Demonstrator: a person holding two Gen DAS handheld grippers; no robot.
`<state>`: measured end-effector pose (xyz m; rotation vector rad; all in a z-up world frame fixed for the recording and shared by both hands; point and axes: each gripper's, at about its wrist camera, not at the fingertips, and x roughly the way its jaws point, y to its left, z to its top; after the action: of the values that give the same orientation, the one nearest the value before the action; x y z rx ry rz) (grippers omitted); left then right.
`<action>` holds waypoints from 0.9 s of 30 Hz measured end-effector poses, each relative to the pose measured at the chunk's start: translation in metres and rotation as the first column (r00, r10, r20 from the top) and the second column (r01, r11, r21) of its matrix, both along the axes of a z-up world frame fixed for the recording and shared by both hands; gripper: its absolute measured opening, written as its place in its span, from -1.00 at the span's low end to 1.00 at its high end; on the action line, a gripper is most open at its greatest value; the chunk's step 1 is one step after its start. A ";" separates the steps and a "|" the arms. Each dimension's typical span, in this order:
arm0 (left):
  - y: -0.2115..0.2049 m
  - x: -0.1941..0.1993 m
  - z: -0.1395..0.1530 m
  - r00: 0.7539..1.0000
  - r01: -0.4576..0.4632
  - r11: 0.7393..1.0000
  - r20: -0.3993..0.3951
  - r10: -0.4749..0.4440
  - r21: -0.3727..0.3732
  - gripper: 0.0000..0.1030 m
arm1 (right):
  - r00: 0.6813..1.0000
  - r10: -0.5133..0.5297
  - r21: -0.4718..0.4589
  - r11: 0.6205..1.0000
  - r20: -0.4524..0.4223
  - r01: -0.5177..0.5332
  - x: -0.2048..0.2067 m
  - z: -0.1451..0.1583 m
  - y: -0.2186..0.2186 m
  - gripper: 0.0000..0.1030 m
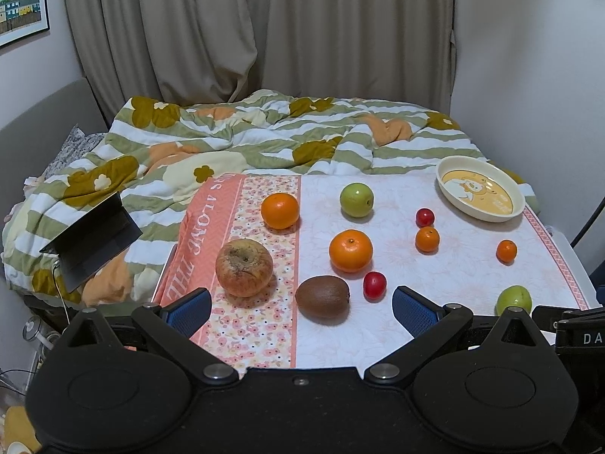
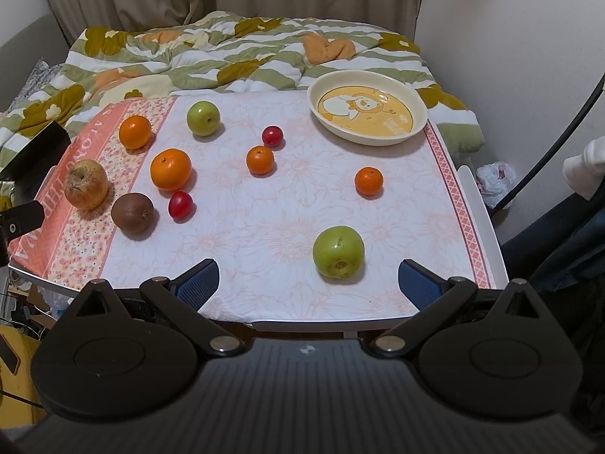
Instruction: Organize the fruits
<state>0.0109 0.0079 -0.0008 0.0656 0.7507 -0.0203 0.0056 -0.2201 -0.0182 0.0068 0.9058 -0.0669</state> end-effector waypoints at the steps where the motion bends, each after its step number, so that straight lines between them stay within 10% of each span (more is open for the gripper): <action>1: 0.000 0.000 0.000 1.000 0.000 1.000 0.000 0.000 -0.001 1.00 | 1.000 0.002 -0.002 1.000 0.000 -0.002 0.000 -0.005 0.005 1.00; 27: 0.001 0.000 0.000 1.000 0.001 1.000 0.000 -0.001 -0.003 1.00 | 1.000 0.002 -0.002 1.000 0.000 -0.002 -0.001 -0.003 0.004 1.00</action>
<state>0.0106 0.0093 -0.0008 0.0636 0.7506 -0.0225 0.0049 -0.2159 -0.0213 0.0038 0.9061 -0.0661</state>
